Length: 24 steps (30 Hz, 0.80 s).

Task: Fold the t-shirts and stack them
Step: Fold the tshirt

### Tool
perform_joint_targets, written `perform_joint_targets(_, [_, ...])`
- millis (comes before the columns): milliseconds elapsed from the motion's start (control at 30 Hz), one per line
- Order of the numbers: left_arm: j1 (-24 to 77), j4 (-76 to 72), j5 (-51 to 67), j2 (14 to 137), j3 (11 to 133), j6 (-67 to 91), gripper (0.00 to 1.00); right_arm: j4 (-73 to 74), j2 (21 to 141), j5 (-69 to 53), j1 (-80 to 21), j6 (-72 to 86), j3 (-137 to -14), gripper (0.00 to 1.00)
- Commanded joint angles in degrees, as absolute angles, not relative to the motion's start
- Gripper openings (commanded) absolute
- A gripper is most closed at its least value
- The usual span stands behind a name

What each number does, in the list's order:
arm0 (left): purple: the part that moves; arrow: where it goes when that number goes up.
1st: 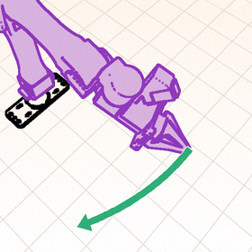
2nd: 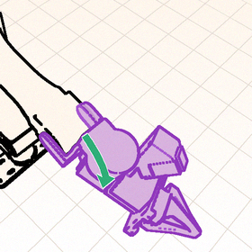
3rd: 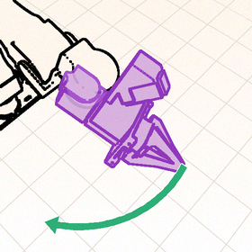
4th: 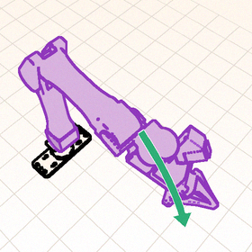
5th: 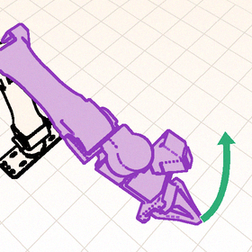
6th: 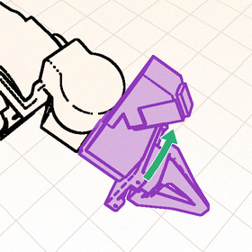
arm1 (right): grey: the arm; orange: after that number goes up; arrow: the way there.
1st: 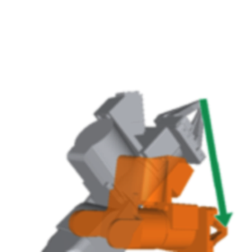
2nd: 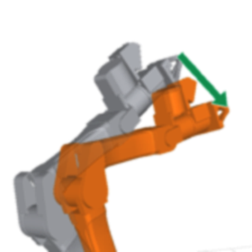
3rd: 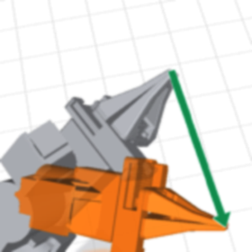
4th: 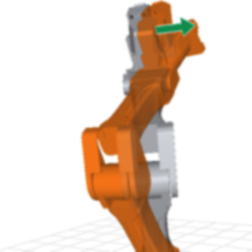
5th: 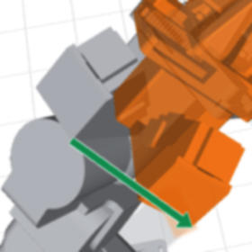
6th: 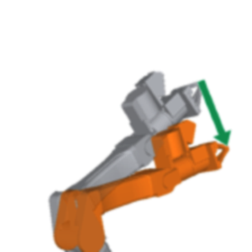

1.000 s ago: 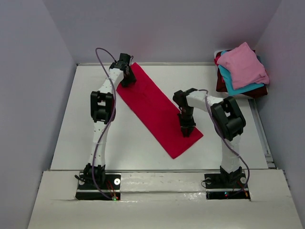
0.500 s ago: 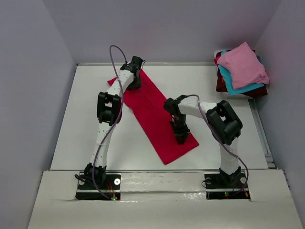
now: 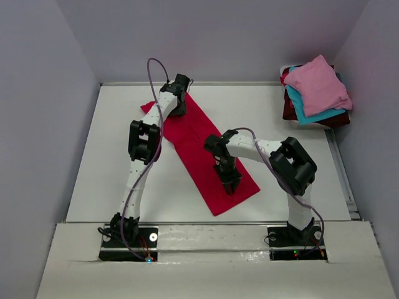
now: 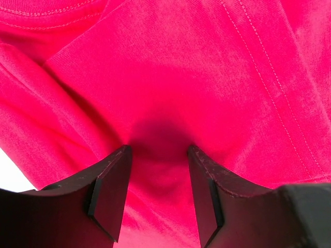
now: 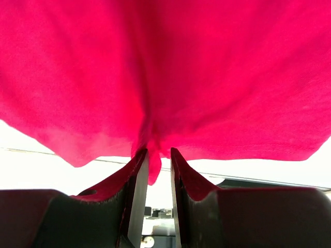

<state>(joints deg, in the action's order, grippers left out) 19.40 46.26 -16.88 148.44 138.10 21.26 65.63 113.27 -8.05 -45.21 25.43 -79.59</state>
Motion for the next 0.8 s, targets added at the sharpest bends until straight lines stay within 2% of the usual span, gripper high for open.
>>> perform_joint_targets(0, [20.12, 51.16, -13.38, 152.75, 138.69, 20.57, 0.60, 67.41, 110.66, -8.88, -46.67, 25.58, -79.19, 0.30])
perform_joint_targets(233, [20.13, 49.75, -11.60, 153.11, 138.17, 21.88, 0.60, 68.38, 110.22, -0.70, -46.67, 29.35, -78.75, 0.31])
perform_joint_targets(467, [20.13, 49.13, -11.78, 152.05, 136.14, 21.09, 0.60, 71.45, 109.51, 5.53, -46.67, 32.08, -86.56, 0.35])
perform_joint_targets(767, [20.13, 49.22, -11.95, 151.96, 136.67, 21.01, 0.60, 71.81, 111.62, 5.81, -46.67, 31.64, -89.39, 0.42])
